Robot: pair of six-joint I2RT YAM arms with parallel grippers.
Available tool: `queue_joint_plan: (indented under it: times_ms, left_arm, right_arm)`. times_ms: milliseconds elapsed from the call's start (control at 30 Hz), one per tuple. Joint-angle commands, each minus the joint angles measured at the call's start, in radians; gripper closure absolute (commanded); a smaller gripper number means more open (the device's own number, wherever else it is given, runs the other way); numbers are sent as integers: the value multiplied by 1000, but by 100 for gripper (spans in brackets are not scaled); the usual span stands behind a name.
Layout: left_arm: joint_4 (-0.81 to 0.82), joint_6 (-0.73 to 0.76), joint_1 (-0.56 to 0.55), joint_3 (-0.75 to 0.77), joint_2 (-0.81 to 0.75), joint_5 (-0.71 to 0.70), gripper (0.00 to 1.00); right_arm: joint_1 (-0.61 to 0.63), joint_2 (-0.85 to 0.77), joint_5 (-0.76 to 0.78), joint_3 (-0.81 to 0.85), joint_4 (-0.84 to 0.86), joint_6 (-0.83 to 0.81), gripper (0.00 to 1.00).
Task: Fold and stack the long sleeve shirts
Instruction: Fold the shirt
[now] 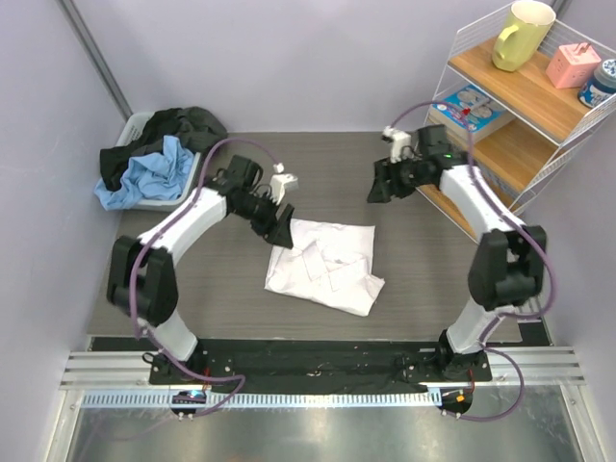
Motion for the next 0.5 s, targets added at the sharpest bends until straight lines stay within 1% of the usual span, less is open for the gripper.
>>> queue_joint_plan:
  times_ms: [0, 67, 100, 200, 233, 467]
  left_arm:
    - [-106, 151, -9, 180, 171, 9, 32]
    - [-116, 162, -10, 217, 237, 3, 32]
    - [-117, 182, -13, 231, 253, 5, 32]
    - [-133, 202, -19, 282, 312, -5, 33]
    - [-149, 217, -22, 302, 328, -3, 34]
    - [-163, 239, -42, 303, 383, -11, 34]
  right_arm:
    - [-54, -156, -126, -257, -60, 142, 30]
    - [-65, -192, -122, -345, -28, 168, 28]
    - [-66, -205, -117, -418, -14, 174, 28]
    - [-66, -221, -128, -509, 35, 200, 28]
    - [-66, -207, -134, -517, 44, 200, 28]
    - [-66, -120, -151, -544, 12, 183, 30]
